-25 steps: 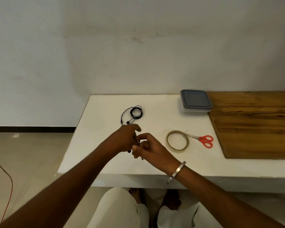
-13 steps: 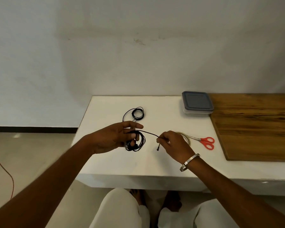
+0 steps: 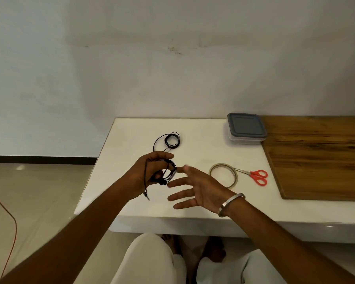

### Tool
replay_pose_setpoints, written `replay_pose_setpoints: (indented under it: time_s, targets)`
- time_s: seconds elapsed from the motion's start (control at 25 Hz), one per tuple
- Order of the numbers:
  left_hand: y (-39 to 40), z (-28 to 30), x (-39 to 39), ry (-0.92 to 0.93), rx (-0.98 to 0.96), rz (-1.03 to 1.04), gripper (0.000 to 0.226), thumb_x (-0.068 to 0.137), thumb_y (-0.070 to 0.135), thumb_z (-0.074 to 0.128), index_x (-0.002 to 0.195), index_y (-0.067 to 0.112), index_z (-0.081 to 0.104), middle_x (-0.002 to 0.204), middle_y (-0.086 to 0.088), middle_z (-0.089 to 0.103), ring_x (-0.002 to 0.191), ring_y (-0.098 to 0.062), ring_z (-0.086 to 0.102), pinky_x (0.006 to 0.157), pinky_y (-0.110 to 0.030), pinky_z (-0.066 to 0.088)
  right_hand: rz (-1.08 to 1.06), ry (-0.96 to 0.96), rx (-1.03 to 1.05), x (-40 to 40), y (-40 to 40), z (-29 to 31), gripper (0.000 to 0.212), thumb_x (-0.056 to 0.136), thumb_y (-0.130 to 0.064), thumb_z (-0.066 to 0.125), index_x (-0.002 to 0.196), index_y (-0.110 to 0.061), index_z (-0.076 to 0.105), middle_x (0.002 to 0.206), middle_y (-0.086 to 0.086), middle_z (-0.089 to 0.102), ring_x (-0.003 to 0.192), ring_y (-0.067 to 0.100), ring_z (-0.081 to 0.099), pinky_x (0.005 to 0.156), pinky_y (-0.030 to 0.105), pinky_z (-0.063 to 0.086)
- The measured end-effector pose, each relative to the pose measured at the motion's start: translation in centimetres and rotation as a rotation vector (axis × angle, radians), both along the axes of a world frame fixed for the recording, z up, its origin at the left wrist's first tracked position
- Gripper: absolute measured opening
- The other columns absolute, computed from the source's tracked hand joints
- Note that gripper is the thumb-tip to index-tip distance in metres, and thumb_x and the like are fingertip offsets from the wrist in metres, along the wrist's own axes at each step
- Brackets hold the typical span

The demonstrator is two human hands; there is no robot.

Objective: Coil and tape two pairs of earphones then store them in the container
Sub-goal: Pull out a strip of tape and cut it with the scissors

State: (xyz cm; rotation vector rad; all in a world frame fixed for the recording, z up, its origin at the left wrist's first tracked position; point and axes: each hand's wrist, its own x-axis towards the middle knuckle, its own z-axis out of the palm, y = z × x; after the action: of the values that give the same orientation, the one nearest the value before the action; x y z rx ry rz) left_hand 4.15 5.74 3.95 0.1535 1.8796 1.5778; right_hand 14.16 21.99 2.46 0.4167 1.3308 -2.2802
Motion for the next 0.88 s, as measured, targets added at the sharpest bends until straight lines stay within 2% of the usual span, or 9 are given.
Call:
replay_pose_setpoints:
  time_s: [0.12,0.2,0.28,0.36,0.48,0.56,0.64,0.76,0.88]
  targets:
    - [0.3,-0.5,-0.1,0.021,-0.037,0.157,0.027,0.085,0.002,0.062,0.110,0.010,0.068,0.057,0.009,0.062,0.042,-0.006,0.040,0.059,-0.023,0.040,-0.021,0.077,0.110,0.3,-1.3,0.4,0.051,0.088,-0.019,0.064,0.130,-0.025,0.035,0.130,0.016,0.045,0.105,0.036,0.064,0.078,0.052,0.057]
    - [0.6,-0.7,0.3,0.103,-0.043,0.240,0.024,0.082,0.001,0.065,0.105,0.008,0.069,0.070,0.002,0.067,0.047,-0.007,0.052,0.056,-0.022,0.043,0.045,0.178,0.262,0.5,-2.9,0.5,0.047,0.088,-0.016,0.064,0.125,-0.023,0.037,0.130,0.011,0.041,0.113,0.032,0.059,0.079,0.048,0.058]
    - [1.1,-1.1,0.9,0.183,-0.055,0.280,0.022,0.080,0.002,0.068,0.100,0.011,0.068,0.078,-0.003,0.068,0.058,-0.013,0.060,0.056,-0.025,0.047,0.091,0.188,0.257,0.5,-4.6,0.5,0.047,0.088,-0.015,0.064,0.127,-0.021,0.038,0.130,0.007,0.044,0.113,0.028,0.059,0.081,0.045,0.058]
    - [1.5,-1.4,1.3,0.226,-0.096,0.288,0.020,0.079,0.005,0.070,0.096,0.015,0.069,0.083,-0.003,0.071,0.065,-0.016,0.064,0.059,-0.028,0.054,0.057,0.167,0.254,0.4,-5.9,0.2,0.043,0.089,-0.013,0.063,0.126,-0.019,0.042,0.124,0.006,0.051,0.098,0.023,0.065,0.079,0.043,0.058]
    - [1.5,-1.2,0.9,0.260,-0.162,0.276,0.017,0.078,0.006,0.069,0.091,0.017,0.071,0.088,-0.003,0.073,0.068,-0.015,0.063,0.067,-0.031,0.054,0.083,0.265,0.356,0.2,-5.4,-0.5,0.014,0.093,-0.012,0.056,0.106,-0.016,0.058,0.104,0.006,0.063,0.076,0.017,0.066,0.072,0.032,0.057]
    - [0.9,-0.3,0.3,0.179,-0.221,0.163,0.016,0.082,0.007,0.067,0.094,0.017,0.070,0.080,0.000,0.066,0.059,-0.010,0.054,0.059,-0.026,0.047,0.045,0.316,0.403,0.2,-3.9,-1.0,0.014,0.096,-0.006,0.050,0.100,-0.008,0.063,0.093,0.009,0.067,0.067,0.015,0.065,0.064,0.024,0.055]
    - [-0.1,0.8,0.0,-0.012,-0.206,-0.064,0.021,0.089,0.009,0.062,0.107,0.018,0.067,0.077,0.003,0.056,0.053,-0.008,0.042,0.054,-0.021,0.041,-0.157,0.325,0.529,0.1,-1.9,-1.3,0.018,0.096,-0.005,0.049,0.099,-0.003,0.067,0.086,0.008,0.067,0.060,0.014,0.063,0.056,0.021,0.053]
    - [-1.2,1.7,0.3,-0.250,0.044,-0.302,0.033,0.094,0.005,0.054,0.124,0.017,0.059,0.078,0.002,0.054,0.056,-0.011,0.037,0.053,-0.020,0.041,-0.343,0.366,0.805,-0.8,1.0,-2.0,0.018,0.095,-0.016,0.054,0.095,-0.014,0.072,0.079,-0.001,0.065,0.065,0.015,0.062,0.058,0.021,0.054]
    - [-0.2,1.4,1.1,-0.209,0.091,-0.351,0.032,0.095,0.002,0.051,0.122,0.017,0.059,0.076,0.002,0.056,0.056,-0.010,0.040,0.056,-0.021,0.040,-0.354,0.246,0.597,-1.5,0.6,-2.3,0.015,0.094,-0.015,0.056,0.096,-0.012,0.071,0.080,0.007,0.069,0.075,0.020,0.069,0.069,0.020,0.057]
